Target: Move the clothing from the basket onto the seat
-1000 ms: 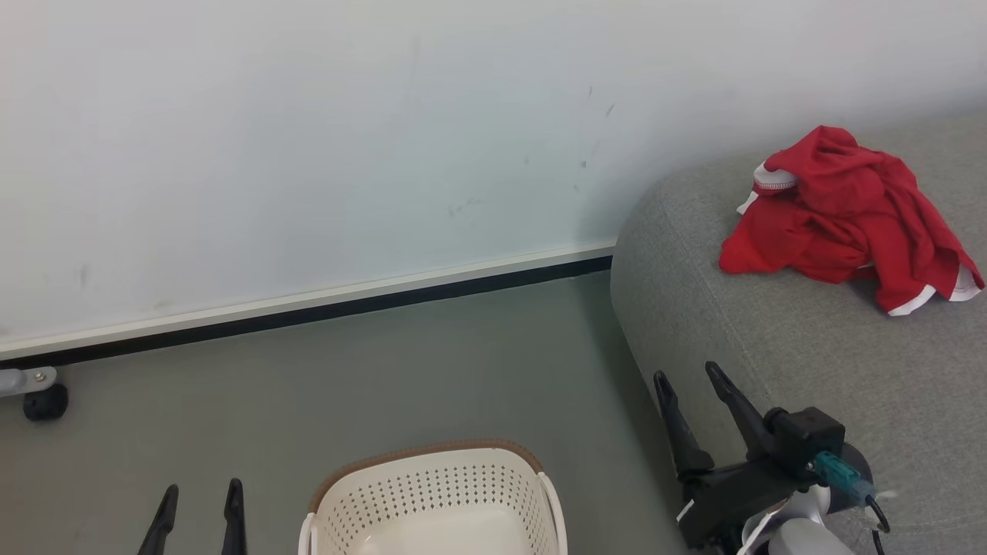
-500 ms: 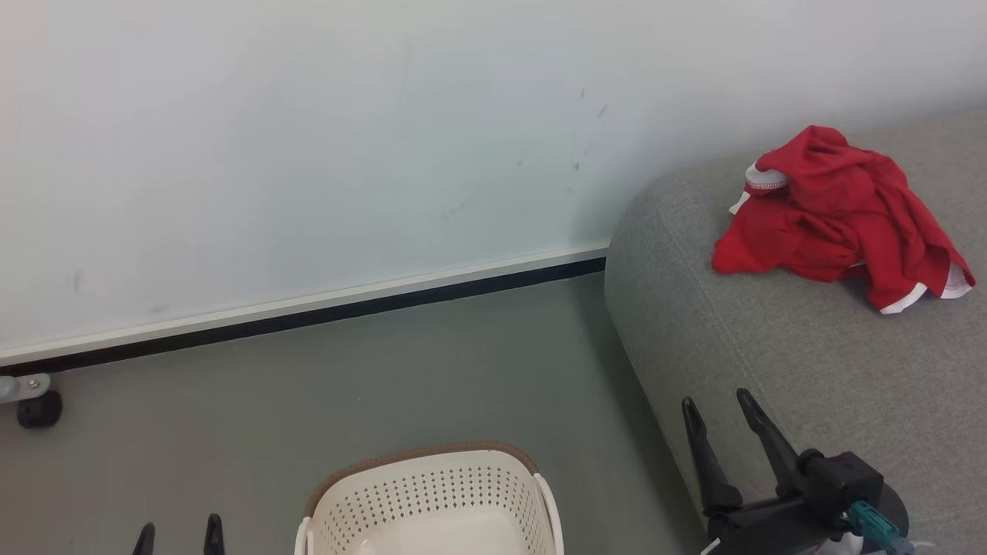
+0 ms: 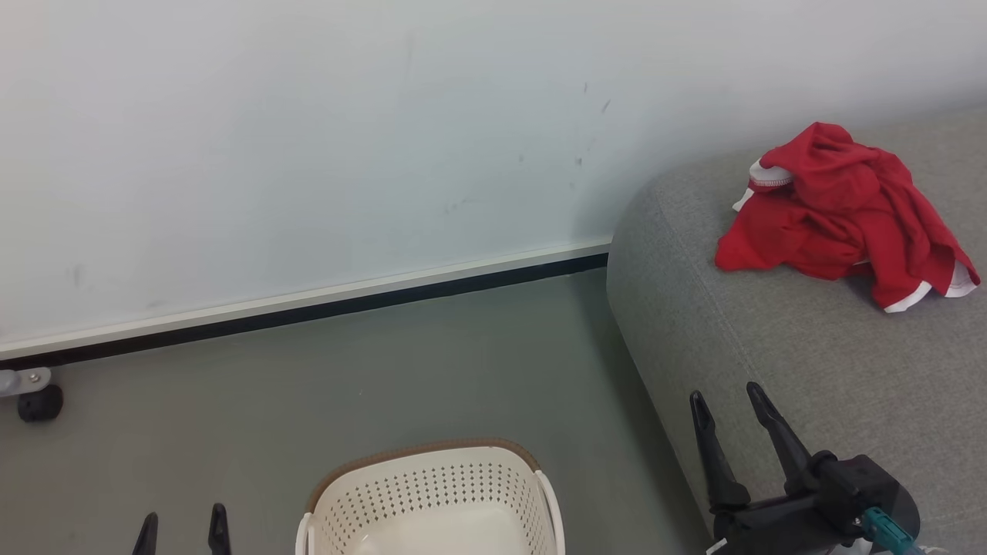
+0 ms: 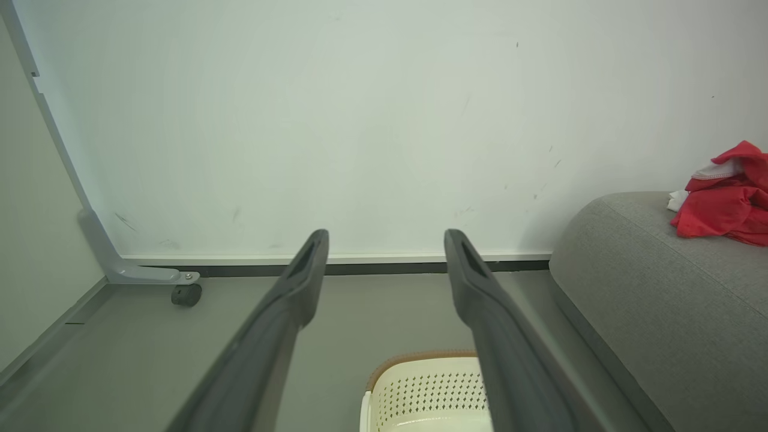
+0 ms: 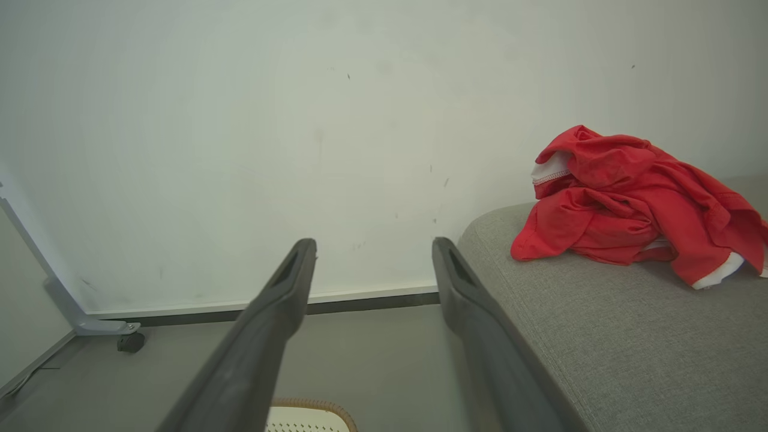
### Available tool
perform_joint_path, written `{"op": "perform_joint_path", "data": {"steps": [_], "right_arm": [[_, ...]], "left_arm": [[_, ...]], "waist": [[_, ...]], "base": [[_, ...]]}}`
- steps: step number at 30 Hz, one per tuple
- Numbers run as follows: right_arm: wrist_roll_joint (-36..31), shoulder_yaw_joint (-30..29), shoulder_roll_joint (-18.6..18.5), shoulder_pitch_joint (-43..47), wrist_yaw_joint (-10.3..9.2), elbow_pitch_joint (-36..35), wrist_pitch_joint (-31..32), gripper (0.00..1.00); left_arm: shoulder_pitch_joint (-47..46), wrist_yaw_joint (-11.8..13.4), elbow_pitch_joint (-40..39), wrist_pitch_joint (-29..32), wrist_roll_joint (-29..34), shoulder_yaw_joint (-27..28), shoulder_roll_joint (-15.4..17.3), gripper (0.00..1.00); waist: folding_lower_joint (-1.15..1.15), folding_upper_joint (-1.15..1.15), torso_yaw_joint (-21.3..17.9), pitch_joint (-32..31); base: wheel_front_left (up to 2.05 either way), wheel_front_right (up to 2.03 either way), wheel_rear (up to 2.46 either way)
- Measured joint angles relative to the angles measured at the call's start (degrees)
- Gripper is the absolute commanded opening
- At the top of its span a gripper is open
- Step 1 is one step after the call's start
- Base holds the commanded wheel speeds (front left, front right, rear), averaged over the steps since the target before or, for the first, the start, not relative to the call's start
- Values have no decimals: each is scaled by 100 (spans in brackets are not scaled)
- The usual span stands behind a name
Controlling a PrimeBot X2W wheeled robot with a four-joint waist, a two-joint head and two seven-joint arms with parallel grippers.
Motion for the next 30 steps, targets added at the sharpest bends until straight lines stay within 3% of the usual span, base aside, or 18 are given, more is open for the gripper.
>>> {"op": "perform_joint_path", "data": {"steps": [18, 19, 30], "right_arm": [[-93, -141, 5, 108, -49, -187, 0, 100], [-94, -153, 4, 109, -49, -198, 0, 0], [46, -129, 155, 421, -18, 261, 62, 0]], "left_arm": [[94, 1, -166, 10, 124, 94, -115, 100], [94, 1, -172, 19, 126, 96, -118, 0], [96, -56, 277, 114, -21, 65, -310, 0]], "waist": [[0, 0, 59, 68], [0, 0, 62, 72], [0, 0, 73, 80]], "base": [[0, 0, 0], [0, 0, 0], [0, 0, 0]]}}
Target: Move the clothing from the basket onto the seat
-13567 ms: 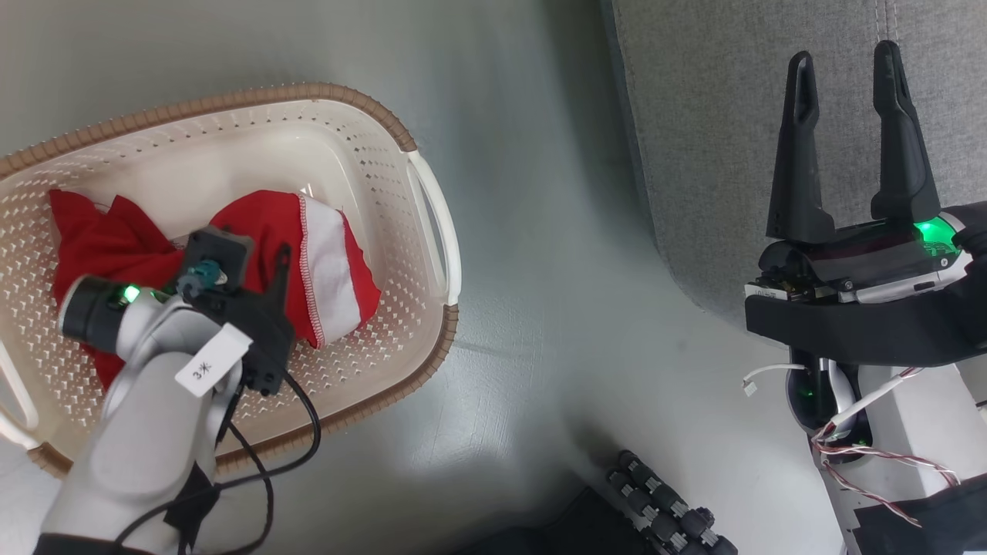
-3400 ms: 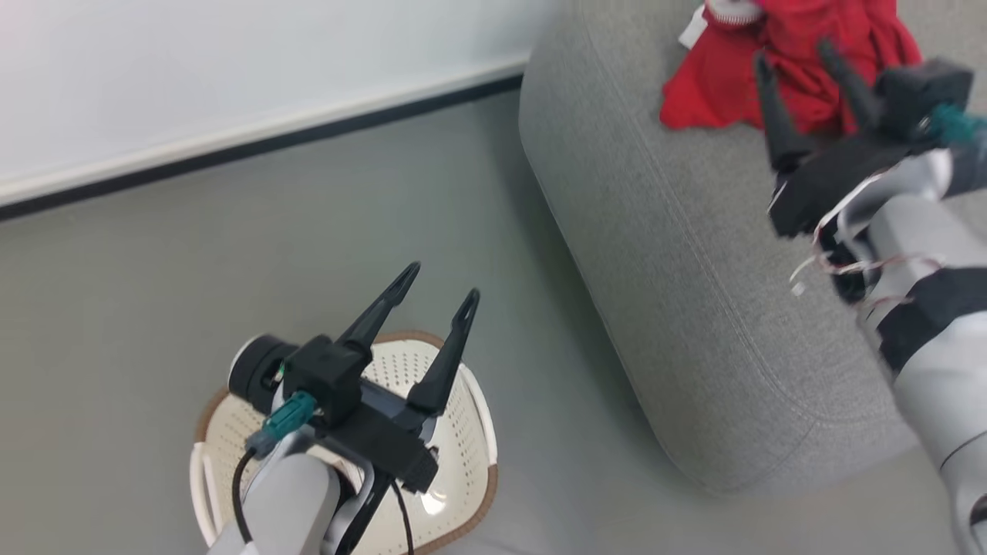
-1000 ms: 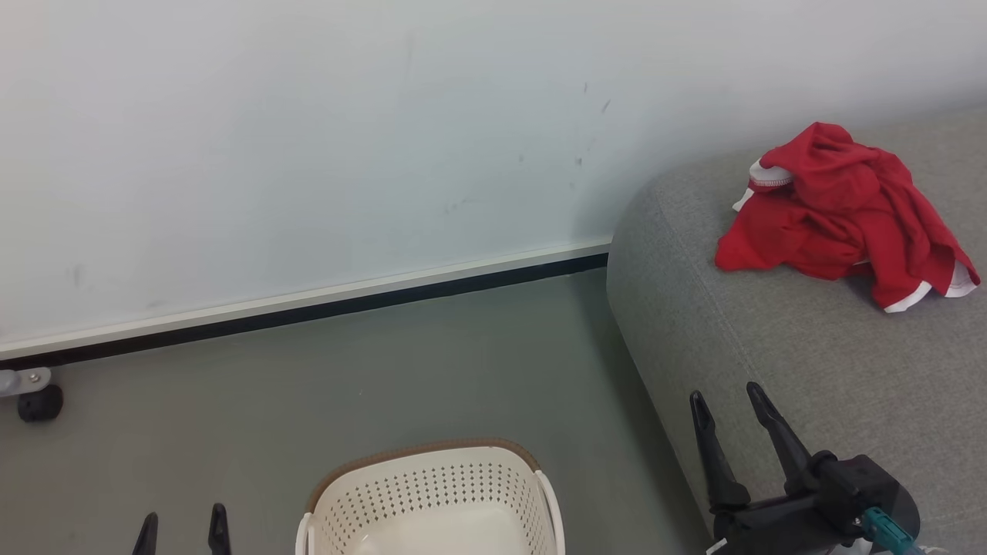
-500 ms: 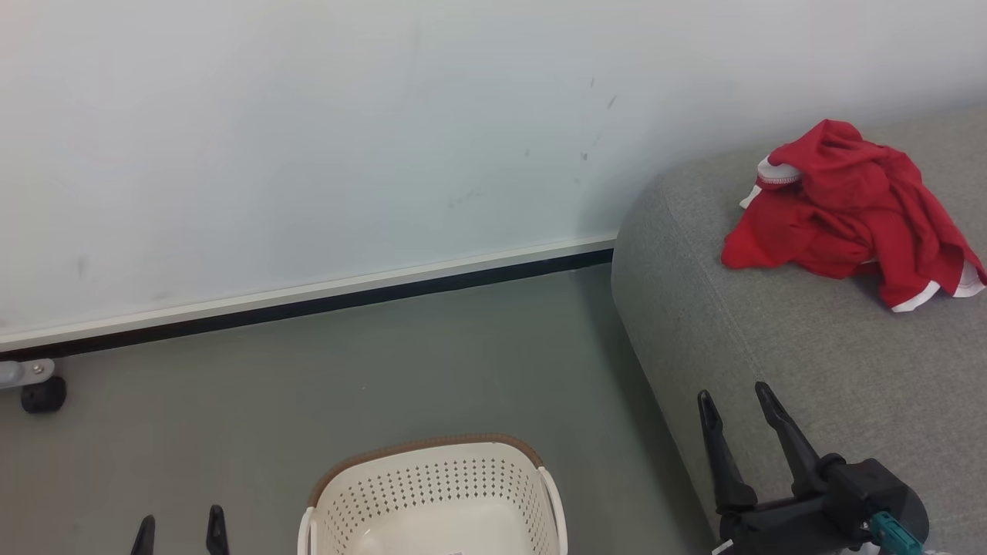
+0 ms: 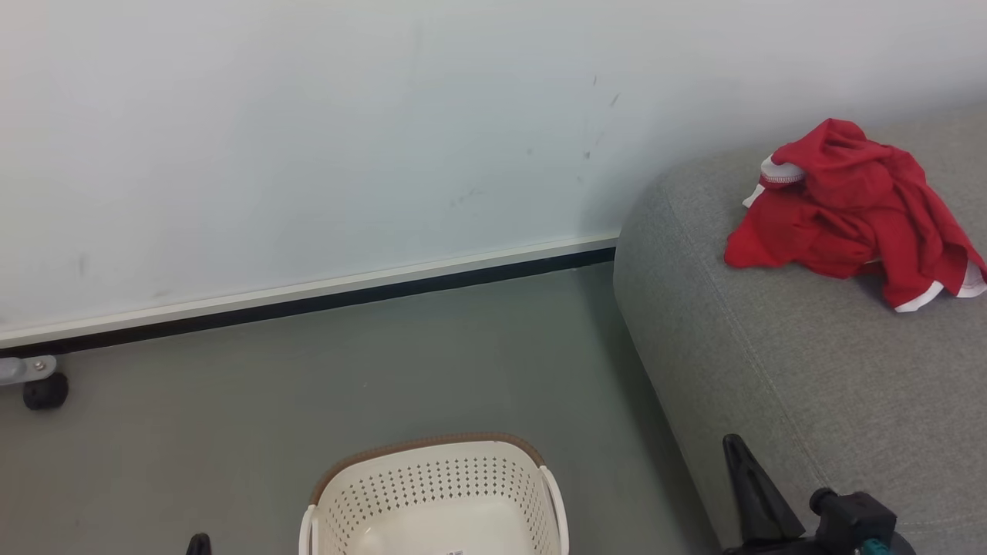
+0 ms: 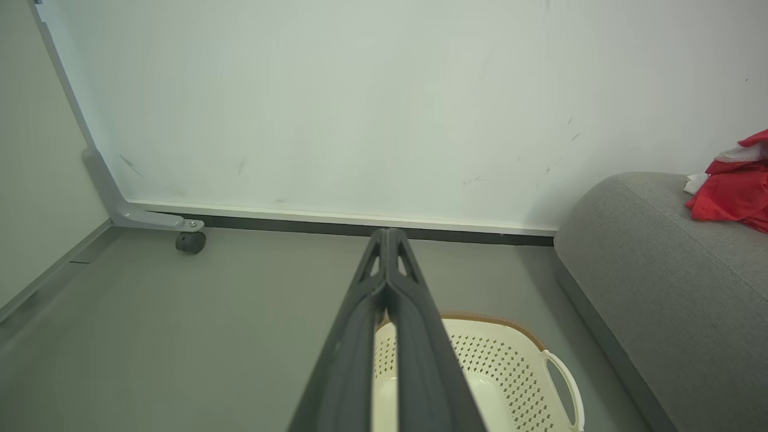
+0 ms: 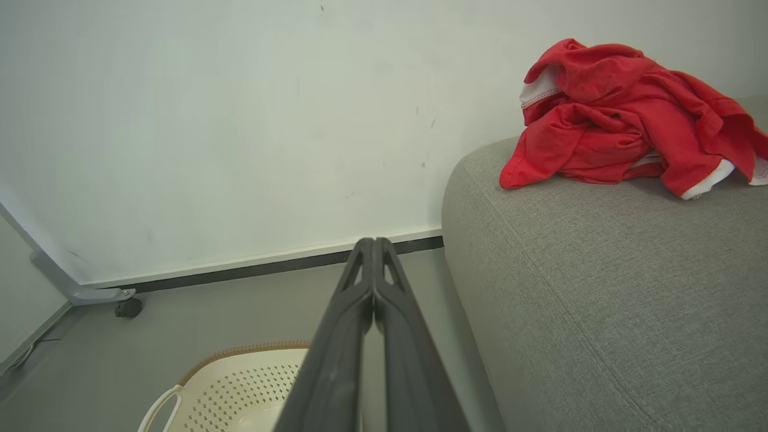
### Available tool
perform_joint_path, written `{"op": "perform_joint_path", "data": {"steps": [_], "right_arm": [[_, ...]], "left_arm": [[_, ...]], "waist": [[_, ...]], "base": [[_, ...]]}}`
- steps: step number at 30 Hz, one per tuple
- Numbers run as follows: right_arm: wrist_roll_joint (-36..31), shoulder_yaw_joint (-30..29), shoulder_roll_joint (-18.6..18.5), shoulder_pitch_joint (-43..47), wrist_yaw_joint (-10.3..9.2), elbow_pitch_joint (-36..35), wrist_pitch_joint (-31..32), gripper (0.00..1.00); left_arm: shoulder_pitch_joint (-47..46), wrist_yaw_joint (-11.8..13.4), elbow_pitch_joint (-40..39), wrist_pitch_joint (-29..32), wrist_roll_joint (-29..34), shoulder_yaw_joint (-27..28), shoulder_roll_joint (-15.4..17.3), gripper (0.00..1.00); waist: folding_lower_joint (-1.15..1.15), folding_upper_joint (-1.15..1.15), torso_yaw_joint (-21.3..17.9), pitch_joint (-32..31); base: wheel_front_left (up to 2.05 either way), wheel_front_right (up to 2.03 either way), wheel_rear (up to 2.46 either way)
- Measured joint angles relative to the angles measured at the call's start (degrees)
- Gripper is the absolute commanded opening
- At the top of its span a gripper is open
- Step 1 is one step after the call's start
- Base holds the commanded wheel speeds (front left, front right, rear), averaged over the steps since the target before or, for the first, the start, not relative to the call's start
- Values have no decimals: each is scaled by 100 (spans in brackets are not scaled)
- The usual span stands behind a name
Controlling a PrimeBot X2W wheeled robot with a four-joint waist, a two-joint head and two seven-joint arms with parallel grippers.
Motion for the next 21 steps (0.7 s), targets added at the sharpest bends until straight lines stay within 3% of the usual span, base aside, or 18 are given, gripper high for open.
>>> {"op": "perform_joint_path", "data": {"steps": [21], "right_arm": [[1533, -683, 181, -85, 283, 160, 503, 0]], "left_arm": [[-404, -256, 363, 479, -1537, 193, -145, 0]], "waist": [[1, 0, 182, 14]], "base": [[0, 0, 0]]}}
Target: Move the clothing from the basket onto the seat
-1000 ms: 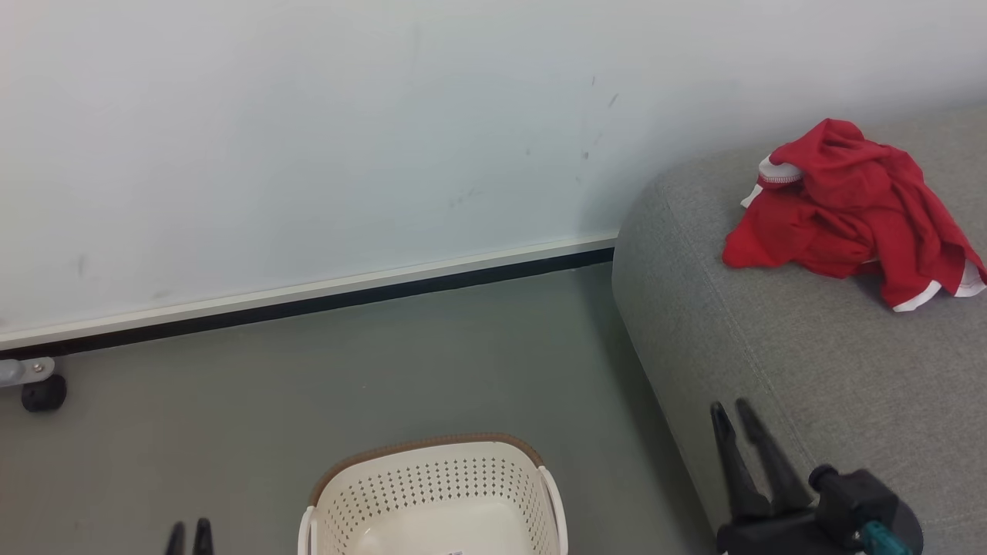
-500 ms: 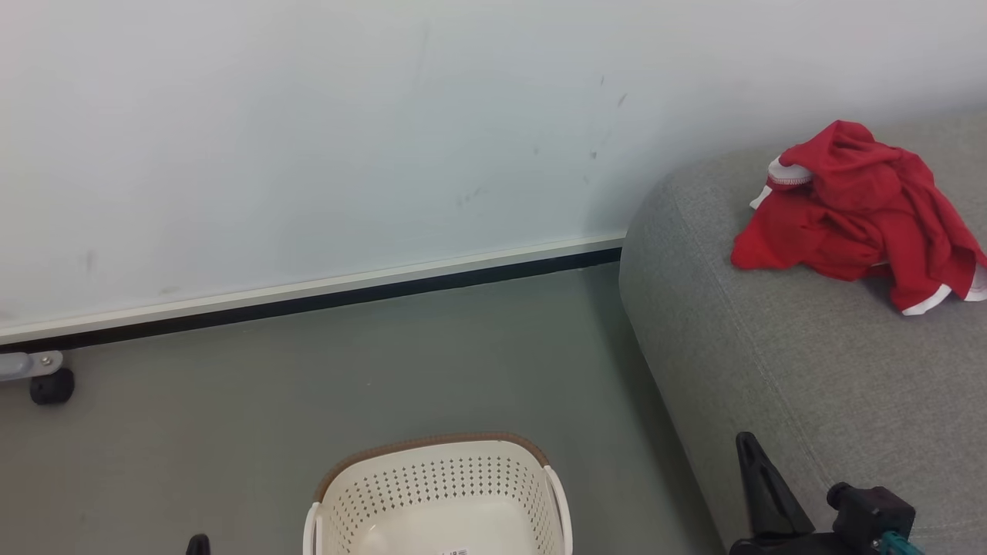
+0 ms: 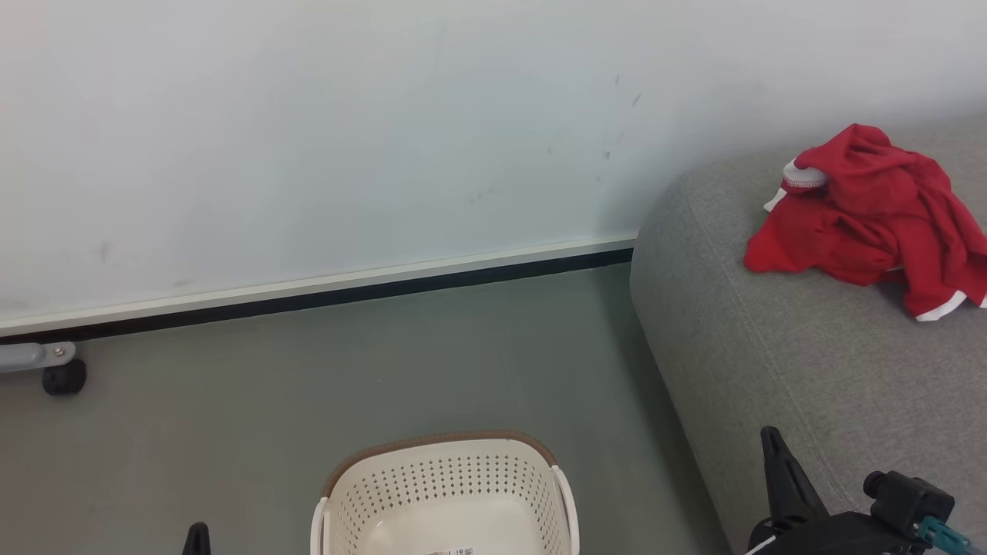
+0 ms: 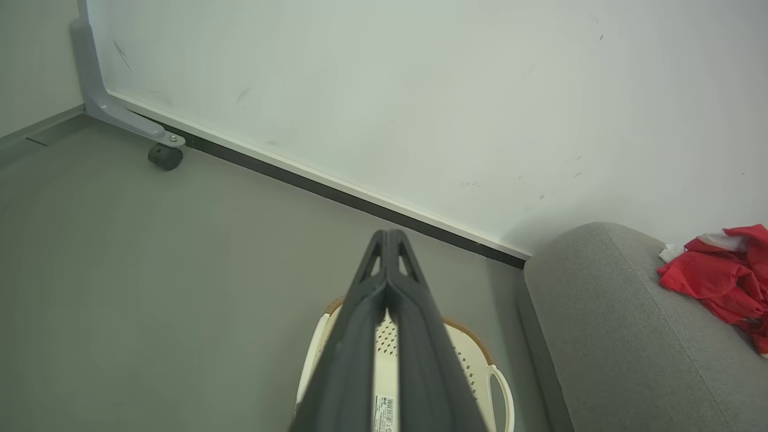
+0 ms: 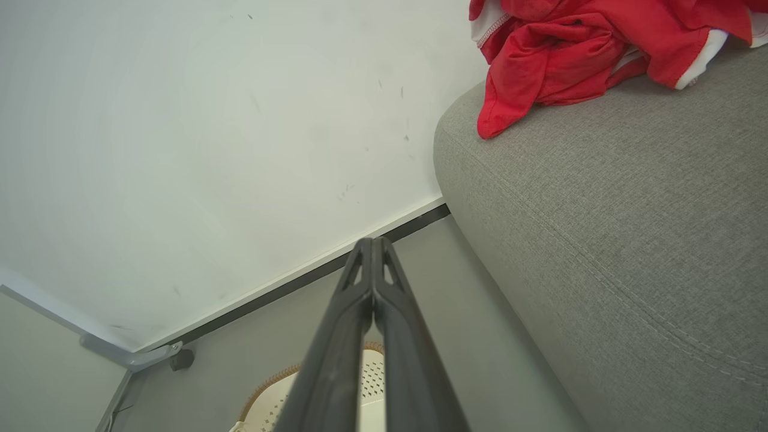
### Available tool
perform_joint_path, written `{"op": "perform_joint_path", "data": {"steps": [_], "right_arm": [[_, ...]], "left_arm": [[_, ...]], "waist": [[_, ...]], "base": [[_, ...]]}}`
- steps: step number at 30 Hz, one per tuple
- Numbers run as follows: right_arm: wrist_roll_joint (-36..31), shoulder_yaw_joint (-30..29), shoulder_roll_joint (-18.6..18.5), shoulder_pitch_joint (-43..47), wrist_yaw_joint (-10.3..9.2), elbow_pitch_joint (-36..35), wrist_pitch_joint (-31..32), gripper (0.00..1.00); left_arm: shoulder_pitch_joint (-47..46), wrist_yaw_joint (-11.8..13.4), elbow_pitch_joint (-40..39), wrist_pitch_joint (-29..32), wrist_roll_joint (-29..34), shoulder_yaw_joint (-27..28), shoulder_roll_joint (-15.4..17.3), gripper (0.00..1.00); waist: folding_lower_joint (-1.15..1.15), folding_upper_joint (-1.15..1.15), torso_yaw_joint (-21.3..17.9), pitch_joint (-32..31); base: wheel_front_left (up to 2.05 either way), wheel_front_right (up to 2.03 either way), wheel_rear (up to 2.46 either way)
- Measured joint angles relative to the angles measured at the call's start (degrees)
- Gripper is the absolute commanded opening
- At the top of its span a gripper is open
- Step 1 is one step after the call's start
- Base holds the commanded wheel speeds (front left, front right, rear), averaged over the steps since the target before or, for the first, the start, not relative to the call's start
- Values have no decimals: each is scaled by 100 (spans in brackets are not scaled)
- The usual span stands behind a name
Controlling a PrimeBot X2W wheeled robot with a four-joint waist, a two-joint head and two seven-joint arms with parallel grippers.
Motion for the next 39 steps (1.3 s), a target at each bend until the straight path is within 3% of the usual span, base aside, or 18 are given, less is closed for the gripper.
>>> {"op": "perform_joint_path", "data": {"steps": [39], "right_arm": [[2810, -1216, 355, -137, 542, 296, 823, 0]], "left_arm": [[-946, -556, 789, 786, -2839, 325, -242, 0]], "waist": [[0, 0, 302, 24]], "base": [[0, 0, 0]]}}
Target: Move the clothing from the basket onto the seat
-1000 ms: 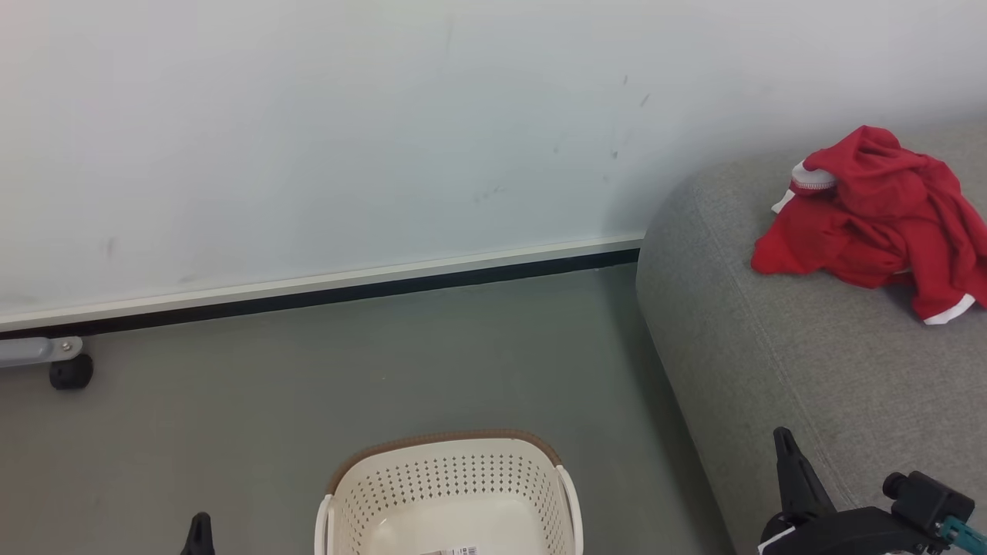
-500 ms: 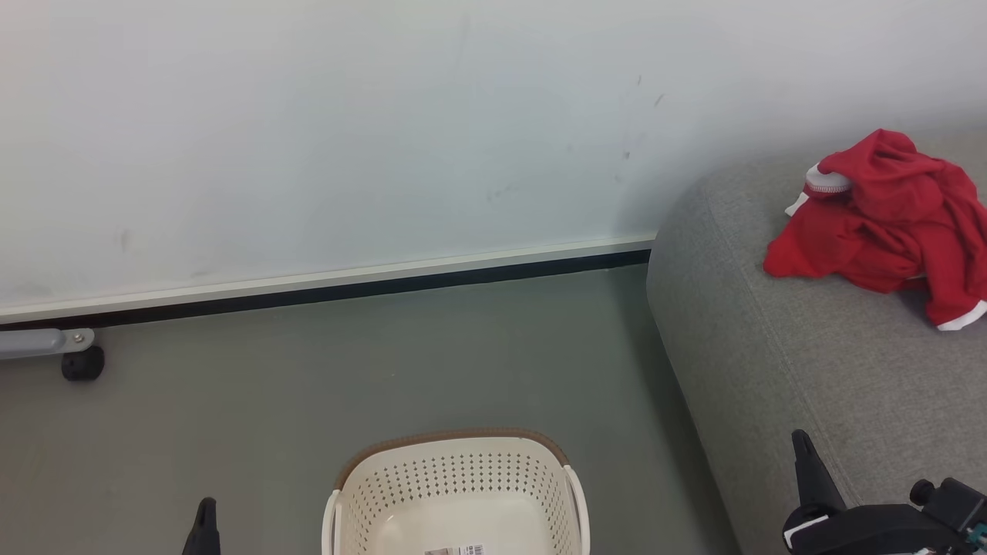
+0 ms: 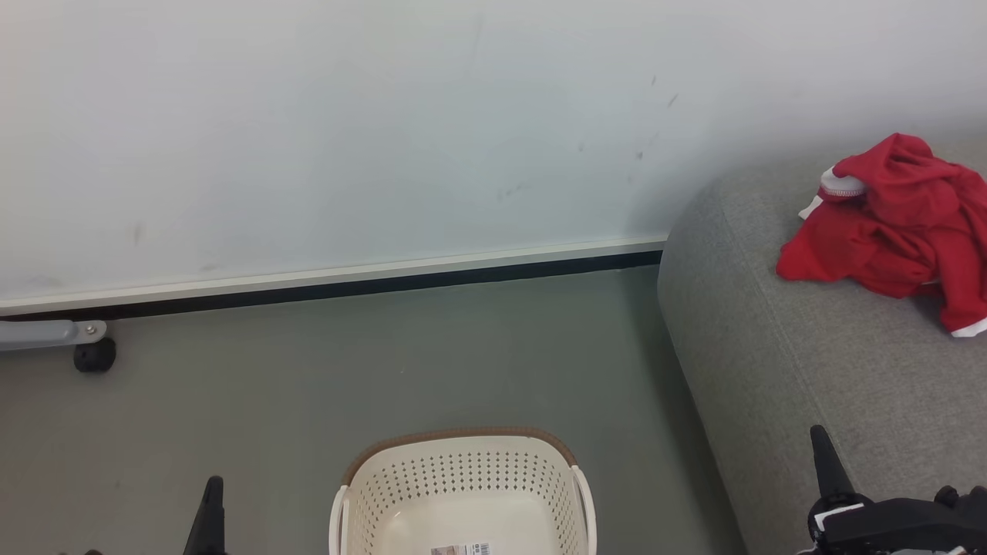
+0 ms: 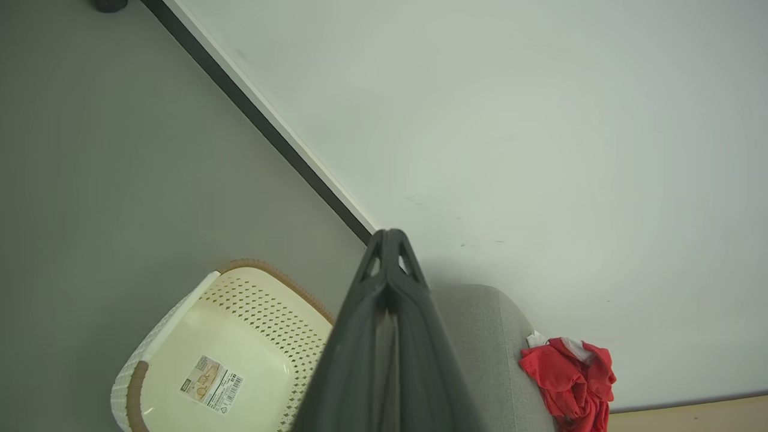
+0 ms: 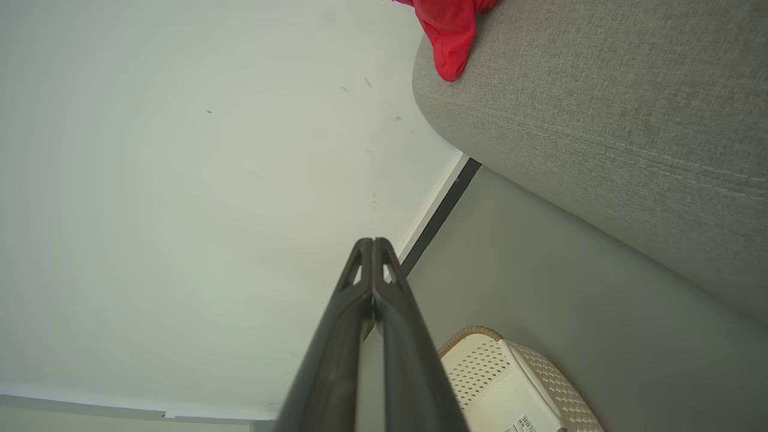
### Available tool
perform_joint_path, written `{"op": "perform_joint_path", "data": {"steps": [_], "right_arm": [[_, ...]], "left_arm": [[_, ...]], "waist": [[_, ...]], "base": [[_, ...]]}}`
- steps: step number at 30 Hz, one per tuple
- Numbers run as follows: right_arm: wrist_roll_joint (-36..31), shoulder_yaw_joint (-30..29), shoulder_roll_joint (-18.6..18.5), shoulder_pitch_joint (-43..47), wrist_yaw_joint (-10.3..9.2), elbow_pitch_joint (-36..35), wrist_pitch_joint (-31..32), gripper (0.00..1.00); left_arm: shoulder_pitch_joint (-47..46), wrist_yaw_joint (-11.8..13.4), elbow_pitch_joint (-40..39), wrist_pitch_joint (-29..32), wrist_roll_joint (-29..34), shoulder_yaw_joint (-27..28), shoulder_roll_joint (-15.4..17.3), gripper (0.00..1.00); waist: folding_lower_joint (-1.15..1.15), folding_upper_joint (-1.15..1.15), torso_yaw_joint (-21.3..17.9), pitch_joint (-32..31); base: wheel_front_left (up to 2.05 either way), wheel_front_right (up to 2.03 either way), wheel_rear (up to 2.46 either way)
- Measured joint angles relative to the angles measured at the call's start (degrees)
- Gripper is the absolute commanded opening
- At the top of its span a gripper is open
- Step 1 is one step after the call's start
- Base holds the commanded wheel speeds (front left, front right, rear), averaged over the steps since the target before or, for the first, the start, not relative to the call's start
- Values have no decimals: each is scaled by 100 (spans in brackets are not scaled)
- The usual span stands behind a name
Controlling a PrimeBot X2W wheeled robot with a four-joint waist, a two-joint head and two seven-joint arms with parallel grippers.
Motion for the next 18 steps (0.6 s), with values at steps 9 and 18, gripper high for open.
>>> {"op": "perform_joint_path", "data": {"steps": [9, 18], "right_arm": [[654, -282, 86, -22, 119, 86, 188, 0], [1296, -559, 149, -112, 249, 141, 385, 0]], "left_arm": [[-224, -149, 182, 197, -661, 88, -80, 0], [-444, -256, 354, 358, -1334, 157, -143, 0]], "waist": [[-1, 0, 70, 6], [-1, 0, 139, 12]], "base": [[0, 0, 0], [0, 0, 0]]}}
